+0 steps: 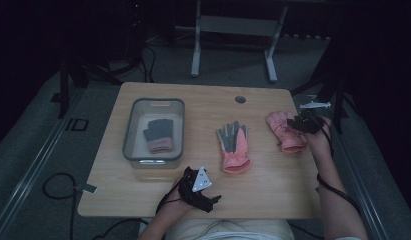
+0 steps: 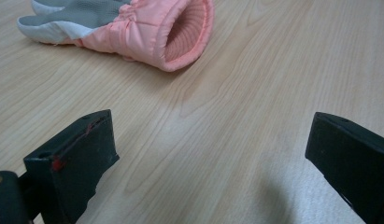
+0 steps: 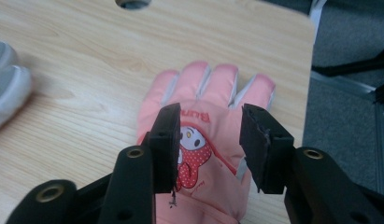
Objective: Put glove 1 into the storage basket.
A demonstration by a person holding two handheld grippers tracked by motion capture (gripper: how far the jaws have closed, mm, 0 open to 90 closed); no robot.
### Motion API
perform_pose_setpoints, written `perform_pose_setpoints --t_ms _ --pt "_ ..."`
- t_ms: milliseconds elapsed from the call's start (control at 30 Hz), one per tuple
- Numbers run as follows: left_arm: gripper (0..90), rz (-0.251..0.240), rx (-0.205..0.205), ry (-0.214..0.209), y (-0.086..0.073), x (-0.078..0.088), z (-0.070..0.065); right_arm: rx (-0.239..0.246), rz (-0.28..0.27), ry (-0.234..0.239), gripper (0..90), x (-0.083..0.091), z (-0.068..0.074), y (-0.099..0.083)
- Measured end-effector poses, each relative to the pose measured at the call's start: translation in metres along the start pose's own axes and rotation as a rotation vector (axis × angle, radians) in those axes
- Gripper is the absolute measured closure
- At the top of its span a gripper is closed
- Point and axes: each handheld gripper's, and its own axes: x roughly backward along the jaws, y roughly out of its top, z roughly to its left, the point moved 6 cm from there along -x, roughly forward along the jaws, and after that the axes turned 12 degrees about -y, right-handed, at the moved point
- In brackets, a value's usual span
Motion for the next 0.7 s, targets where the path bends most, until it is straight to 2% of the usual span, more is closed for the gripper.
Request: perform_pose_setpoints --t_ms 100,233,400,433,500,533,567,633,700 --pt "1.4 0.009 0.003 0.001 -0.001 -0.001 0.0 0.016 0.032 -0.01 56.8 -0.011 0.0 -0.007" --pt "1.4 0.008 0.006 -0.003 -0.001 0.0 0.001 0.026 0.067 0.001 56.7 -0.022 0.003 -0.017" --pt "1.4 0.007 0.009 0.0 -0.001 0.0 0.001 0.036 0.068 -0.005 57.2 -0.03 0.009 -0.024" --pt "1.4 0.008 0.009 0.001 -0.001 0.0 0.001 0.043 0.071 -0.014 57.8 -0.03 0.01 -0.025" --pt "1.4 0.01 0.007 0.0 -0.001 0.0 0.001 0.101 0.063 -0.044 60.9 -0.032 0.014 -0.027" --pt "1.4 0.009 0.007 0.0 -0.001 0.0 0.001 0.11 0.062 -0.054 62.7 -0.033 0.015 -0.028" --pt "1.4 0.009 0.007 -0.001 -0.001 0.0 0.001 0.102 0.058 -0.057 65.0 -0.033 0.016 -0.028" --pt "1.4 0.015 0.005 0.002 -0.001 0.0 0.002 0.042 0.061 -0.047 72.6 -0.034 0.017 -0.029" --pt "1.4 0.003 0.01 0.0 0.0 0.0 0.003 0.026 0.066 -0.05 80.2 -0.033 0.018 -0.029"
